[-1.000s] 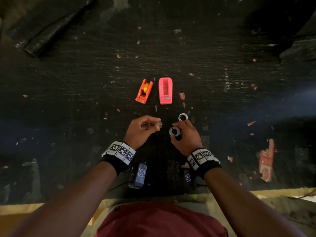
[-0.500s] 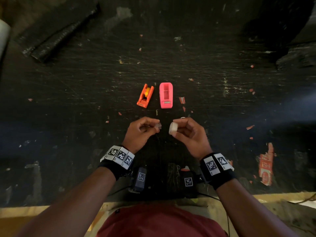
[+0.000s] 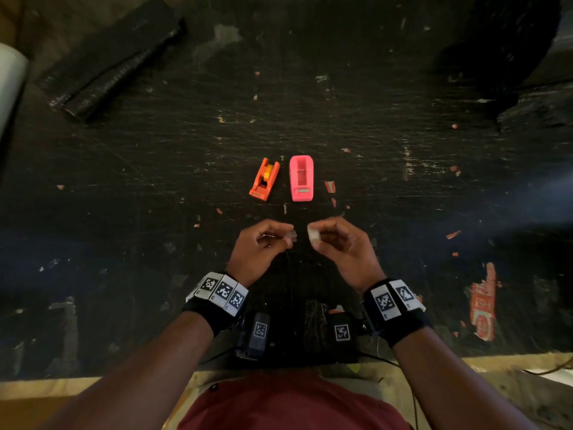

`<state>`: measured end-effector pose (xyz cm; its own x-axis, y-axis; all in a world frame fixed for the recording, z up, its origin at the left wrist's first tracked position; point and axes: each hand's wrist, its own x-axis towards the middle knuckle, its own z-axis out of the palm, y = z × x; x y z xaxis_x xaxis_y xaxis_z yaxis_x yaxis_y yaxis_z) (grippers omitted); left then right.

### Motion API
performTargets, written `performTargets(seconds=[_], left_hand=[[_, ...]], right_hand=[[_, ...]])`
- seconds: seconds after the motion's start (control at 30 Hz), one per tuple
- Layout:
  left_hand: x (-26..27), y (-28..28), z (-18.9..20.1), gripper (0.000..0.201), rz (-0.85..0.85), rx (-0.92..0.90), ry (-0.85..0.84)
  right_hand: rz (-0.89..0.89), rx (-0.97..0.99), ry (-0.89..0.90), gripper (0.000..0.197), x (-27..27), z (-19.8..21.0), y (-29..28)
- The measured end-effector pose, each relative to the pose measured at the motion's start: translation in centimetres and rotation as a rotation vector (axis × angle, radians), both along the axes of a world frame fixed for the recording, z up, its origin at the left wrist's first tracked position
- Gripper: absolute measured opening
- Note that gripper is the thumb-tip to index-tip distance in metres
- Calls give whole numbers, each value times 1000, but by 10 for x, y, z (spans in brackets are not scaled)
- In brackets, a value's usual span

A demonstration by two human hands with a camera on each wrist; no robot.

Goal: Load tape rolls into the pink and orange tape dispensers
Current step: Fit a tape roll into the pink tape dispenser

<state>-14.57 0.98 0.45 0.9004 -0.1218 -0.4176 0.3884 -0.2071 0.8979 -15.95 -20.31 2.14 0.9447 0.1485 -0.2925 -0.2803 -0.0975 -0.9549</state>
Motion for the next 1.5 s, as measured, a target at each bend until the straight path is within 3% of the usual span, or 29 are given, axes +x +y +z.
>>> performTargets(seconds=[0.1,0.27,0.47,0.7,0.83,1.03,1.23,1.5], left_hand=[[2,0,3,29,-7,-7,-5],[5,-1,7,29,-22,-8,-36],[7,-5,9,34,-57,-53,-81],[7,-10,5,35,-104,-57,-106],[7,-10,4,36,-84,-81,-112],[8,-9,3,34,-70,-93,-100],[13,-11,4,31,-57,-64,-140],[28,-9,8,32,-70,-241,-15]], right_hand=[[30,-109,6,28,3,0,-1],[61,-205,-5,59,6,-3,-2],[69,-250,-3,45,10,-3,-3],[132,-219,-86,49,13,-2,-4],[67,-55,47,60,13,-3,-4],[42,-1,65,42,14,-3,-4],[-1,39,55,43,17,-6,-3],[-16,154,60,45,24,-4,-6]])
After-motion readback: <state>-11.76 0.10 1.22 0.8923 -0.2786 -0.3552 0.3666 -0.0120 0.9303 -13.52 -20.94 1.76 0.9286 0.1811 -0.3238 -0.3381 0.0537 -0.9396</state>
